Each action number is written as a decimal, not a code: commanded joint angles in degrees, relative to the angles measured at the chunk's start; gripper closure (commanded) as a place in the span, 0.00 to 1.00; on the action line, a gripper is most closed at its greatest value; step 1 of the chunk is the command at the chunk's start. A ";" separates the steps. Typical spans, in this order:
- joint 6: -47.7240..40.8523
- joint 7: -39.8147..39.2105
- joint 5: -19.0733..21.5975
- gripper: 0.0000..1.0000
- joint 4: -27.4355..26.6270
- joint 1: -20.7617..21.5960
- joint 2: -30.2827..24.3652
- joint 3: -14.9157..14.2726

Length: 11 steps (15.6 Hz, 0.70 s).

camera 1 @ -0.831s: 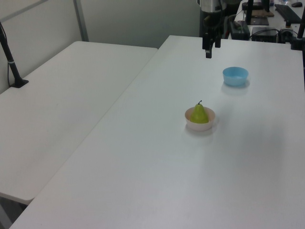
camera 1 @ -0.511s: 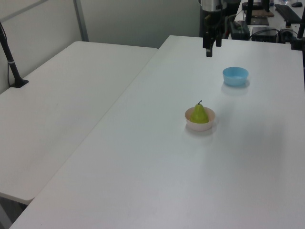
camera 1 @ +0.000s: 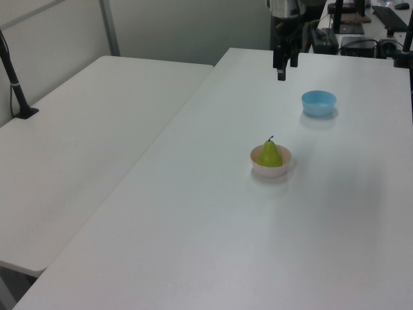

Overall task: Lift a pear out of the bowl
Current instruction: 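Move the open gripper over the green pear in the pink bowl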

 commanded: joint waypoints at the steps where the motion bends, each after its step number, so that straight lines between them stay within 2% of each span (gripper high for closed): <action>1: 0.37 -3.71 0.88 0.00 -0.02 3.30 0.57 -0.11; 8: 0.45 -2.93 0.53 0.00 -0.02 11.38 7.77 -0.20; 11: 3.51 -2.32 0.53 0.00 -0.46 13.23 10.15 -0.20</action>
